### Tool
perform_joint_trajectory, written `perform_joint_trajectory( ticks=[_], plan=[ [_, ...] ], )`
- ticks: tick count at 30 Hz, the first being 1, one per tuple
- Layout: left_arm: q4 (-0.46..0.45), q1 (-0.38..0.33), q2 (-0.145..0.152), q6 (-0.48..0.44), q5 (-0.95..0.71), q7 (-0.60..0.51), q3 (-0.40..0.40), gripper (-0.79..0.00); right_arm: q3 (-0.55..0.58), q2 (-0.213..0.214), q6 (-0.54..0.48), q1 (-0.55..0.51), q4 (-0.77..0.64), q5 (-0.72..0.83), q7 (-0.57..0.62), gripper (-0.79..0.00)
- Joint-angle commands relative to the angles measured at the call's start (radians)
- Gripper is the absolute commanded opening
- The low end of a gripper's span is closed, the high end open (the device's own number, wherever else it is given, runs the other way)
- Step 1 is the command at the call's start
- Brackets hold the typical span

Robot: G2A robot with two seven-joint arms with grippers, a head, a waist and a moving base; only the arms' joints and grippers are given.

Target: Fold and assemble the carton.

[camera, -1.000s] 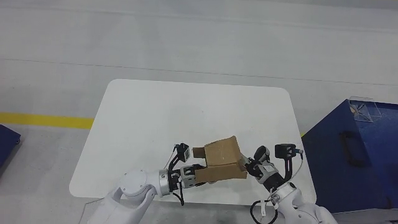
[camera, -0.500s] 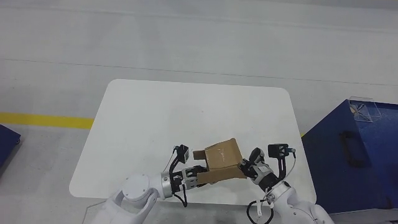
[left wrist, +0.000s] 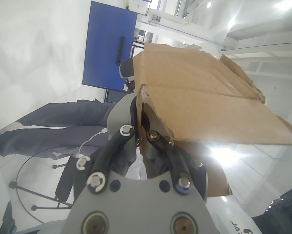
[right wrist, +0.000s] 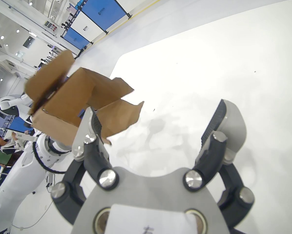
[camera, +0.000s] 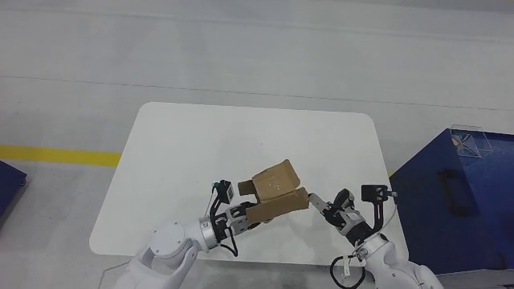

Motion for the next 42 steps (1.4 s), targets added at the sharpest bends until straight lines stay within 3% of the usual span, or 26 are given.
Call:
perform_joint_trajectory(
  ticks=[1,14,19,29,34,42],
  plan=[
    [-0.006,0.003,0.001,0.004,-0.006,0.005,-0.008,-0.785,-0.008,0.0,-0.003,0.001,0.01,-0.008,0.009,0.0],
    [-0.038,0.009,-0.001,0.033,0.03,0.027,0.028,-0.785,-0.136,-0.017,0.029,0.109,0.065,-0.048,0.011,0.0],
    [-0.028,0.0,-0.002,0.04,0.029,0.034,0.031,-0.785,-0.136,-0.02,0.045,0.126,0.072,-0.068,0.007,0.0],
    [-0.011,-0.014,-0.008,0.033,0.042,0.062,0.05,-0.785,-0.109,-0.026,0.152,0.159,0.086,-0.249,-0.125,0.0],
    [-0.015,-0.015,-0.008,0.034,0.05,0.049,0.059,-0.785,-0.126,-0.032,0.182,0.218,0.136,-0.284,-0.109,0.0],
    [-0.019,-0.012,-0.006,0.007,0.101,0.017,0.076,-0.785,-0.153,-0.039,0.149,0.276,0.197,-0.289,-0.061,0.0]
  ],
)
